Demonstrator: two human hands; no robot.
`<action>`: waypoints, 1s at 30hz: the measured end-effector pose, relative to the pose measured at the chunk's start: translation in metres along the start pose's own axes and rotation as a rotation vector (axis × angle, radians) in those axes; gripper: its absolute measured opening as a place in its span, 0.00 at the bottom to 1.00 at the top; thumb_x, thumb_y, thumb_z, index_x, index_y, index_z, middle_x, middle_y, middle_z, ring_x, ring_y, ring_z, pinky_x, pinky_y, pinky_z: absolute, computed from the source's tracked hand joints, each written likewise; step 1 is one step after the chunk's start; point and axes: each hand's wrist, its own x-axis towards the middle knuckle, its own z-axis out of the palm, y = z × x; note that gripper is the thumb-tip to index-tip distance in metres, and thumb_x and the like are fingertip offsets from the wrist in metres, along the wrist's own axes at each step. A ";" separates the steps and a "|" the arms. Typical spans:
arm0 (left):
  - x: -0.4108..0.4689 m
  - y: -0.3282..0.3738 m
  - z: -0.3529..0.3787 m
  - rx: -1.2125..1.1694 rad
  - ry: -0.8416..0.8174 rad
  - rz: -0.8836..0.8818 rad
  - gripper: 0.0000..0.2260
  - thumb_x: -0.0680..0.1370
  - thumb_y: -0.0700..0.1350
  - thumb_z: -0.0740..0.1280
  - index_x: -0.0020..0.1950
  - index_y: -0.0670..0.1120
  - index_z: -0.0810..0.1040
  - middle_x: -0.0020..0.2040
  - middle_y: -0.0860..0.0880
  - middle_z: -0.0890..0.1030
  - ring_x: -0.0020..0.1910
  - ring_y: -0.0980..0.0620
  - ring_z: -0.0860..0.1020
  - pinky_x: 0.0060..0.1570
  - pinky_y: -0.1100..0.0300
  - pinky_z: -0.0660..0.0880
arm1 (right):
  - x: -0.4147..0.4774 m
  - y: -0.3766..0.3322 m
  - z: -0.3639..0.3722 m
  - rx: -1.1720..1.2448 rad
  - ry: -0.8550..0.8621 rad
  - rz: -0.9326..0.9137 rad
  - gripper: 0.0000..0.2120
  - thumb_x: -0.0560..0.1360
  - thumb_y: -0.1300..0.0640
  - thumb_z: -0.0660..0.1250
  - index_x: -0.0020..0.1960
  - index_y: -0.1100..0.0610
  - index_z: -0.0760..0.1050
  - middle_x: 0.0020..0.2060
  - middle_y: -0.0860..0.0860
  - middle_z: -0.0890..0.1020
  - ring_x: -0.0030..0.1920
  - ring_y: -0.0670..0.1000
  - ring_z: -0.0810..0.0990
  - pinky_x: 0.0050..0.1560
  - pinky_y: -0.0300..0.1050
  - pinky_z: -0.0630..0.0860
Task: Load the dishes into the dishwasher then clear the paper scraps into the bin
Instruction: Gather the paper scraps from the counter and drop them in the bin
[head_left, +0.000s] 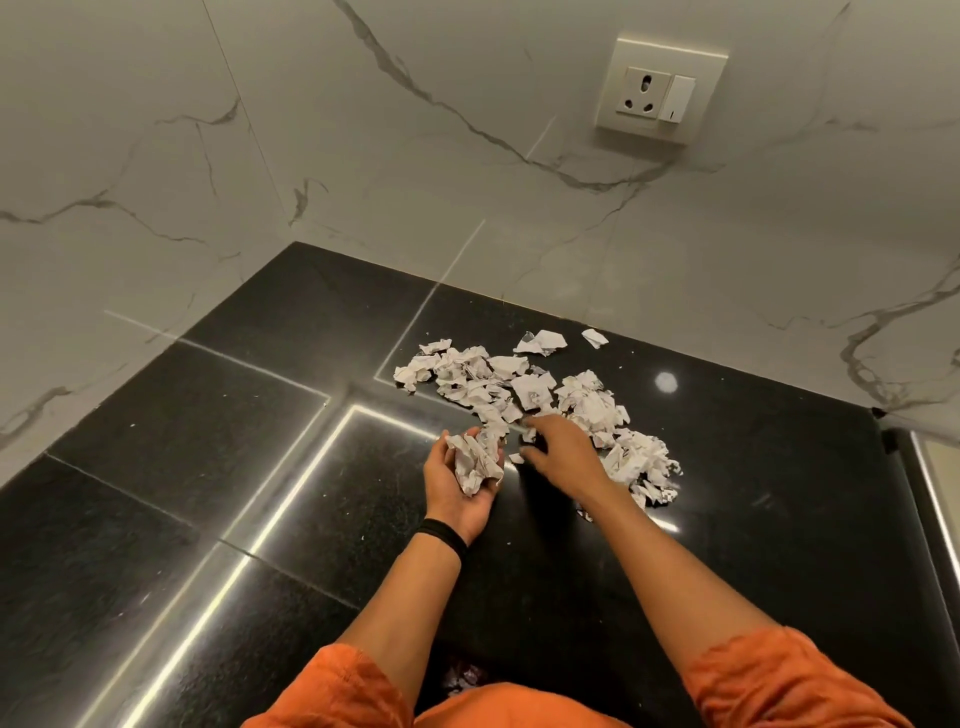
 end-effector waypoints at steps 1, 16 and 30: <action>0.001 0.001 -0.003 0.010 0.006 0.003 0.18 0.82 0.53 0.60 0.56 0.40 0.80 0.53 0.38 0.83 0.49 0.42 0.81 0.50 0.52 0.77 | -0.002 0.001 0.007 -0.057 -0.013 -0.041 0.21 0.76 0.52 0.72 0.68 0.53 0.77 0.62 0.52 0.80 0.64 0.55 0.76 0.64 0.50 0.71; -0.004 -0.002 -0.006 0.096 0.026 0.022 0.18 0.83 0.54 0.59 0.54 0.41 0.81 0.48 0.41 0.84 0.46 0.45 0.81 0.46 0.53 0.75 | -0.037 -0.038 -0.004 0.711 0.281 0.004 0.05 0.73 0.60 0.76 0.49 0.54 0.85 0.42 0.45 0.86 0.46 0.42 0.84 0.52 0.40 0.81; -0.002 0.001 -0.007 -0.032 -0.014 0.004 0.18 0.82 0.52 0.60 0.58 0.40 0.81 0.54 0.38 0.83 0.51 0.41 0.81 0.52 0.49 0.77 | -0.018 -0.047 -0.004 0.548 0.248 -0.009 0.05 0.78 0.54 0.71 0.53 0.51 0.83 0.46 0.44 0.84 0.47 0.41 0.80 0.50 0.40 0.78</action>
